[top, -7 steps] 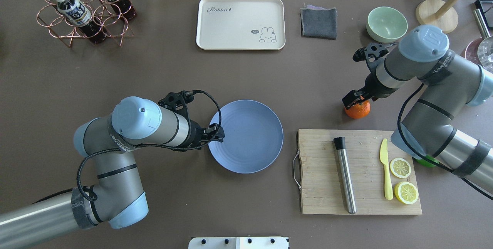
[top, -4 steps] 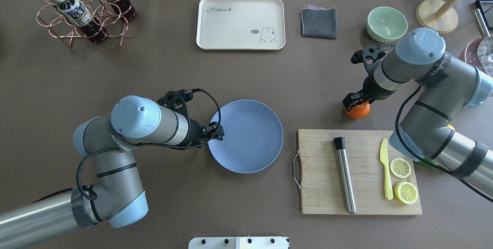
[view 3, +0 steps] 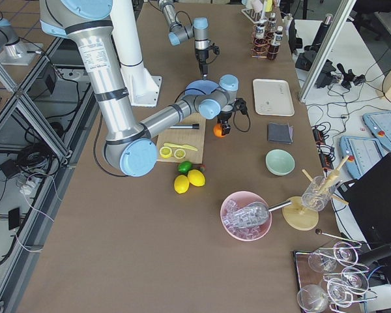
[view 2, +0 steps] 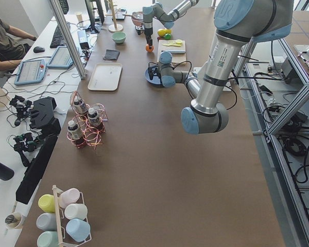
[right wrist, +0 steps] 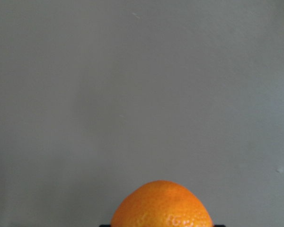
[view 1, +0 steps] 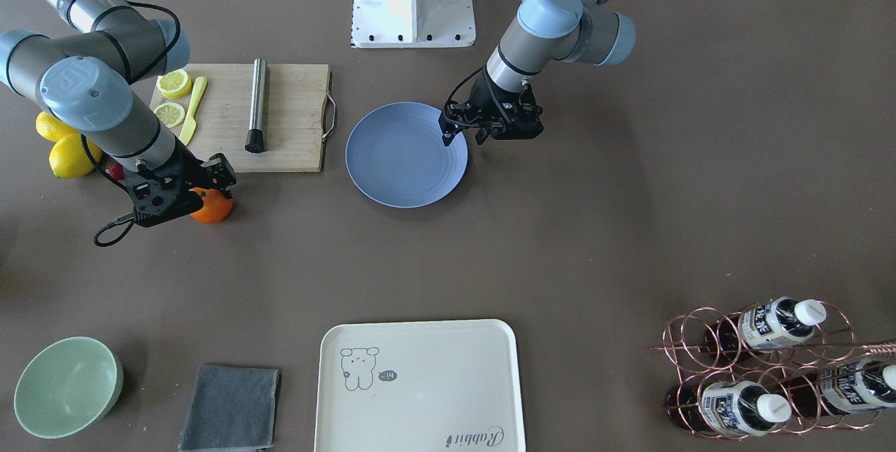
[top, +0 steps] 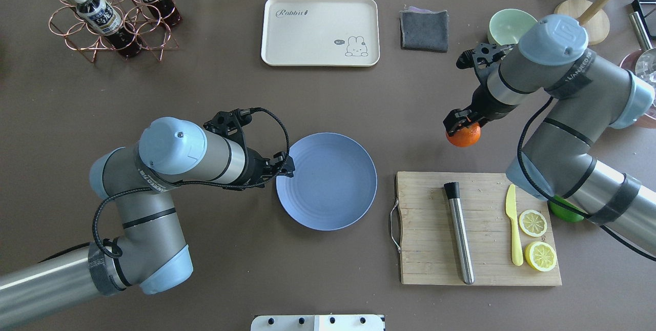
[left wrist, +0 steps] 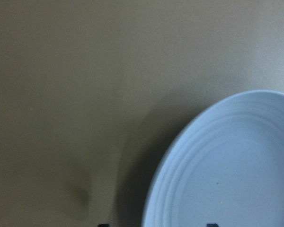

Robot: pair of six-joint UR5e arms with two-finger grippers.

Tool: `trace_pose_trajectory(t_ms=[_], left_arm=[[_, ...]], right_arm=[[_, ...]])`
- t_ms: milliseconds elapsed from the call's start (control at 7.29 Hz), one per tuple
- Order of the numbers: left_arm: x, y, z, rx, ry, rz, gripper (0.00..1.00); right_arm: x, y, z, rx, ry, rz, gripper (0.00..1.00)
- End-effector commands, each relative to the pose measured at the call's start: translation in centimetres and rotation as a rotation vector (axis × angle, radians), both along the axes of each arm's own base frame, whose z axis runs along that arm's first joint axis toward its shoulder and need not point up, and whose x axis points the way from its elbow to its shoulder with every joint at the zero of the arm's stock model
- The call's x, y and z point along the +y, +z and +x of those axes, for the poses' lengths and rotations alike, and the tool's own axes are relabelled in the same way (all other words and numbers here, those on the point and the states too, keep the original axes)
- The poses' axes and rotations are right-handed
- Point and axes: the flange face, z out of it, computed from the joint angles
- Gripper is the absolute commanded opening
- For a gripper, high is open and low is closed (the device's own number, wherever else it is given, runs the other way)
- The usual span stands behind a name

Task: Pick orange to plate
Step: 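Release the orange onto the blue plate with right gripper while left arm withdraws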

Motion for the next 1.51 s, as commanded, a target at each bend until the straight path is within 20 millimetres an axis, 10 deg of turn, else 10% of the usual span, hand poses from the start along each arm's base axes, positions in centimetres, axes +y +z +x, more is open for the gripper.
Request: trace_pose_trajectory(t_ms=[0,275,686,1235,1373], left_arm=[[-4.4,2.9,-7.3,-0.021,0.035,0.056,0.75],[-8.1,7.9,-14.7,-0.05,0.087,0.074,0.75],[-10.0,9.9,-16.3,-0.083,0.097,0.112,0.75],[-9.6,10.3,-16.9,-0.081,0.095,0.106,0.75],[-9.5,10.3,-16.8,-0.082,0.096,0.105,0.75]], right_arm=[[2.6,-11.6,-4.8,-0.051,0.038,-0.067,0.0],[8.9,-18.5,-13.5,-0.065,0.123,-0.066,0.0],[12.8,-18.2,-19.9,-0.017,0.1,-0.046,0.0],[11.6,-15.6,-22.1,-0.012,0.098,-0.034,0.0],[11.6,-15.5,-22.2,-0.009,0.101,-0.037,0.6]])
